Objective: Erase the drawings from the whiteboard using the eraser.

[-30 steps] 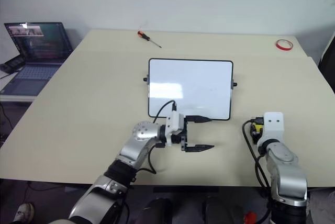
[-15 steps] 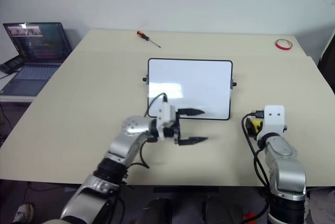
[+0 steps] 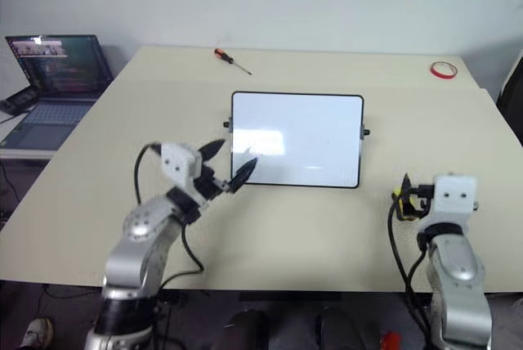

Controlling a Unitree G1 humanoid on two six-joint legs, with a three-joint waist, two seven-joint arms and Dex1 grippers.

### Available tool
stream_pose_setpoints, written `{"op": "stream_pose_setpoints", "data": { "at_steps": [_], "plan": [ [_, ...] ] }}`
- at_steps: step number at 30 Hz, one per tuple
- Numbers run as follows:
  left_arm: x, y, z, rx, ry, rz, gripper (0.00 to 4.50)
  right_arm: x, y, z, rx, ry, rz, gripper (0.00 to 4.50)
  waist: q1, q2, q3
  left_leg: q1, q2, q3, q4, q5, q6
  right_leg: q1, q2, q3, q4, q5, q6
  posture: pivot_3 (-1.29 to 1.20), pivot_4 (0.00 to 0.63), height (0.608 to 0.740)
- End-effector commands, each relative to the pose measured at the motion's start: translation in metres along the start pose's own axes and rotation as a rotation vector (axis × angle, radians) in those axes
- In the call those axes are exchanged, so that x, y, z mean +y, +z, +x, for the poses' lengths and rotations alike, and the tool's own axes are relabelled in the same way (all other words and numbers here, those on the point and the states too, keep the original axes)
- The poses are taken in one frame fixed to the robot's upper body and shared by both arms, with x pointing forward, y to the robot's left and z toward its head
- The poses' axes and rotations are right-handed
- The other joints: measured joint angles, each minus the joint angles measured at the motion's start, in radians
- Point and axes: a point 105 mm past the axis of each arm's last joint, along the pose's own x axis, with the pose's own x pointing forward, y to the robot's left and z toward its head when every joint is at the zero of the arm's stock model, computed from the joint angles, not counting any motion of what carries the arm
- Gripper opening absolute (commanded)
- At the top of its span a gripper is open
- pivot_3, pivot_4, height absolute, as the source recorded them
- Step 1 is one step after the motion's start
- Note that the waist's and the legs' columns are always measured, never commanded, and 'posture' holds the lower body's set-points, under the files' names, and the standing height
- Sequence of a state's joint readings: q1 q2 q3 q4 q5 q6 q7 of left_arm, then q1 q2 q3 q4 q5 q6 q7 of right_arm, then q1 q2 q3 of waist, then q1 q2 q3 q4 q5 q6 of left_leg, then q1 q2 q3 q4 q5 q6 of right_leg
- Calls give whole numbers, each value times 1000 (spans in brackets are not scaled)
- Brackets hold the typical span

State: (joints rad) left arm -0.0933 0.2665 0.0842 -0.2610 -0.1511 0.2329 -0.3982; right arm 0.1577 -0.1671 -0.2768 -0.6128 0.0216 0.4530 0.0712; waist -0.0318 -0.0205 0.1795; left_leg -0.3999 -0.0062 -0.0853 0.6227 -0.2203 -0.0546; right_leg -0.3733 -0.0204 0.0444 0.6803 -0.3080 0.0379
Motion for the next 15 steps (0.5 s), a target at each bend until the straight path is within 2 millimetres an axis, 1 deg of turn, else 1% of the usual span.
{"op": "stream_pose_setpoints", "data": {
  "at_steps": [1,3,6,8,10,11,12,14,15],
  "plan": [
    [21,9,-15,-58,153,68,4500,2,12,-11,-97,-6,-30,4462,2,0,0,0,0,0,0,0,0,0,0,0,0,0,0,0,150,740],
    [26,1,-28,-42,214,84,4500,2,2,-20,-74,-16,-18,4462,3,0,0,0,0,0,0,0,0,1,0,0,0,0,0,0,150,740],
    [31,-1,-37,-35,258,84,4500,4,-1,-26,-76,-11,-13,4462,3,0,0,1,0,1,1,0,0,2,-1,0,-1,-3,4,0,150,740],
    [37,-3,-52,-15,315,90,4500,8,-5,-33,-62,5,-1,4462,3,0,0,1,0,0,1,0,0,1,-1,0,-1,-3,4,0,150,740],
    [38,-7,-69,14,340,98,4500,11,-14,-41,-31,20,14,4462,2,-1,-1,1,1,0,0,0,0,1,-1,0,-1,-4,2,0,150,740],
    [37,-8,-73,25,341,97,4500,12,-16,-43,-22,23,21,4462,2,-1,-1,1,1,0,0,-1,-1,1,-1,1,-1,-4,1,0,150,740],
    [36,-8,-75,28,343,92,4500,13,-18,-43,-18,30,12,4462,3,-1,-1,1,2,0,0,-1,-2,1,-1,2,-1,-5,1,0,150,740],
    [33,-4,-73,16,335,75,4500,20,-15,-39,-26,48,24,4462,3,-1,-1,0,2,0,0,-2,-2,1,-1,1,0,-5,0,0,150,740],
    [28,-3,-69,7,312,60,4500,22,-15,-38,-28,54,23,4462,3,-1,-1,0,2,-1,1,-2,-2,1,-1,1,0,-5,0,0,150,740]
  ]
}}
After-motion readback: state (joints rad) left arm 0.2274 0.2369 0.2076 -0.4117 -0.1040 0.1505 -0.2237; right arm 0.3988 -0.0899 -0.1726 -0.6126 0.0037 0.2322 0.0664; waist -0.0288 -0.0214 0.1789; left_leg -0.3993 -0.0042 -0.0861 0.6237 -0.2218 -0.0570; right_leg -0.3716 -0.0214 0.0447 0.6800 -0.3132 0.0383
